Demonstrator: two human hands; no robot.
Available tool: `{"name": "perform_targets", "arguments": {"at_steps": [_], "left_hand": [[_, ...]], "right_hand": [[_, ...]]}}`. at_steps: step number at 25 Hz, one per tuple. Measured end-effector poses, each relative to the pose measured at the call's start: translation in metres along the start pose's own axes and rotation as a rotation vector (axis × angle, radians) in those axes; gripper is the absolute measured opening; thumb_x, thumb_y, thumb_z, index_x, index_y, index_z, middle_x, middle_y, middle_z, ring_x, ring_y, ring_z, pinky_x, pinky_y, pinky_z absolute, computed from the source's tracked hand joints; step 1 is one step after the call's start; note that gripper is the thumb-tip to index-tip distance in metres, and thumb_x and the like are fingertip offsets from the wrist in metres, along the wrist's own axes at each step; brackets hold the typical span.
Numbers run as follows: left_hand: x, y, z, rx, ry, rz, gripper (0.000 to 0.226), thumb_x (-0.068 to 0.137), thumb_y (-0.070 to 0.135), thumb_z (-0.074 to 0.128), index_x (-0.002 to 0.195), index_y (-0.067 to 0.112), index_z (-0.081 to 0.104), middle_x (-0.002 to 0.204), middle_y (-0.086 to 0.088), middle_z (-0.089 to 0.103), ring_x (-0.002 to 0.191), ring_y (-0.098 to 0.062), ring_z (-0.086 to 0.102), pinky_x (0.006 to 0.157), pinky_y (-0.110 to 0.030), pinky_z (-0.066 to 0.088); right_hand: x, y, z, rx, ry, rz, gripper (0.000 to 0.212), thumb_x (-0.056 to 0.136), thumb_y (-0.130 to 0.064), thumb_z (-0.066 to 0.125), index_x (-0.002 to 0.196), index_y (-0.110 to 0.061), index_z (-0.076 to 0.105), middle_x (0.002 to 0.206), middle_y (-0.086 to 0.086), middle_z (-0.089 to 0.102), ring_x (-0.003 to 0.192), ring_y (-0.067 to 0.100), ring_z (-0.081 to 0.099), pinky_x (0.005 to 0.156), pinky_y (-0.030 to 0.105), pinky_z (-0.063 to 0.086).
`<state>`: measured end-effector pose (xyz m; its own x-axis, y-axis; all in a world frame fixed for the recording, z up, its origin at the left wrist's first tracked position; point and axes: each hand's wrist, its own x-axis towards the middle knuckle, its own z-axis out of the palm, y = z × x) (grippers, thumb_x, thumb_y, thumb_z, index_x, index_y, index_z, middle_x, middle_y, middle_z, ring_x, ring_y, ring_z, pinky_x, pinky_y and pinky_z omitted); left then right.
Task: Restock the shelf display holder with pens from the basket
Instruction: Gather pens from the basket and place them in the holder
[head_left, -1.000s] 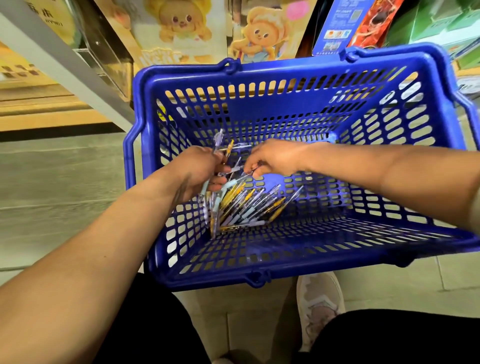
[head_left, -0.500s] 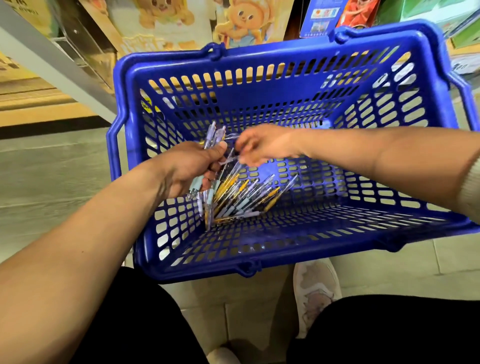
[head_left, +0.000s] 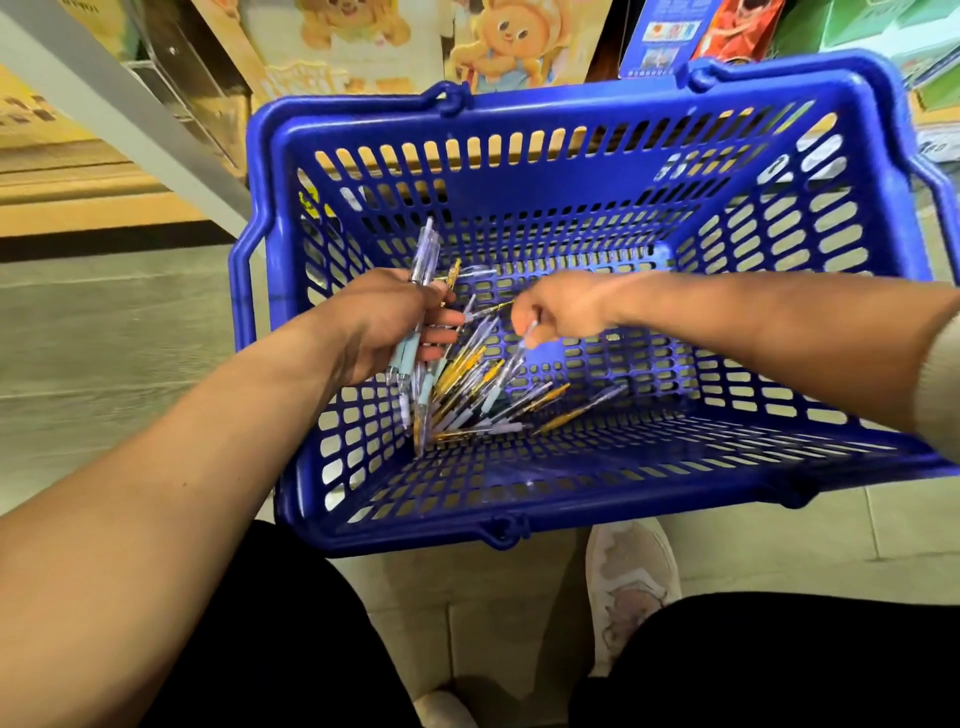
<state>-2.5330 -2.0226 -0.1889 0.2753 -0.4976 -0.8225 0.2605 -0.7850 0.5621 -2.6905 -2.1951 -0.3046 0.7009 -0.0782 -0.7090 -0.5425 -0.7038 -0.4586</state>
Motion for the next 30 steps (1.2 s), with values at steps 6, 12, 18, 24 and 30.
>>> {"name": "perform_targets", "arguments": {"at_steps": [6, 12, 18, 24, 30], "left_hand": [[0.004, -0.004, 0.002, 0.102, -0.006, 0.017, 0.024, 0.106, 0.023, 0.051, 0.117, 0.007, 0.064, 0.116, -0.015, 0.074, 0.099, -0.024, 0.070, 0.089, -0.042, 0.056], [-0.003, 0.002, 0.002, -0.077, -0.137, -0.032, 0.024, 0.107, 0.022, 0.047, 0.114, 0.006, 0.064, 0.100, -0.010, 0.077, 0.082, -0.020, 0.076, 0.078, -0.040, 0.063], [-0.004, 0.004, -0.004, -0.131, -0.098, -0.030, 0.020, 0.106, 0.019, 0.050, 0.111, 0.004, 0.062, 0.079, -0.003, 0.061, 0.065, -0.014, 0.058, 0.060, -0.029, 0.056], [-0.003, 0.006, -0.006, -0.110, -0.091, -0.050, 0.016, 0.104, 0.024, 0.055, 0.099, 0.009, 0.059, 0.070, 0.000, 0.052, 0.057, -0.010, 0.049, 0.050, -0.023, 0.049], [-0.004, 0.007, -0.005, -0.069, -0.048, -0.028, 0.020, 0.101, 0.028, 0.060, 0.088, 0.013, 0.058, 0.067, 0.003, 0.049, 0.054, -0.008, 0.045, 0.045, -0.020, 0.045]], "right_hand": [[-0.005, -0.045, -0.046, 0.686, 0.045, -0.152, 0.016, 0.089, -0.031, 0.074, 0.105, -0.026, 0.073, 0.099, -0.006, 0.078, 0.094, 0.009, 0.075, 0.080, 0.019, 0.059], [-0.003, -0.051, -0.041, 1.190, -0.014, -0.190, 0.016, 0.093, -0.016, 0.070, 0.106, -0.009, 0.075, 0.106, 0.010, 0.076, 0.104, 0.018, 0.072, 0.087, 0.021, 0.057], [-0.002, -0.023, 0.001, 0.330, 0.019, 0.144, 0.026, 0.092, -0.029, 0.072, 0.118, -0.027, 0.069, 0.109, -0.008, 0.073, 0.097, 0.008, 0.070, 0.097, 0.028, 0.053], [0.023, -0.029, 0.058, -0.077, 0.058, 0.146, 0.027, 0.091, -0.029, 0.074, 0.110, -0.016, 0.060, 0.102, 0.001, 0.066, 0.090, 0.022, 0.066, 0.075, 0.034, 0.057], [0.021, -0.014, 0.061, 0.032, 0.061, 0.116, 0.020, 0.096, -0.002, 0.055, 0.099, -0.021, 0.060, 0.090, -0.005, 0.066, 0.077, 0.004, 0.066, 0.050, 0.015, 0.043]]}}
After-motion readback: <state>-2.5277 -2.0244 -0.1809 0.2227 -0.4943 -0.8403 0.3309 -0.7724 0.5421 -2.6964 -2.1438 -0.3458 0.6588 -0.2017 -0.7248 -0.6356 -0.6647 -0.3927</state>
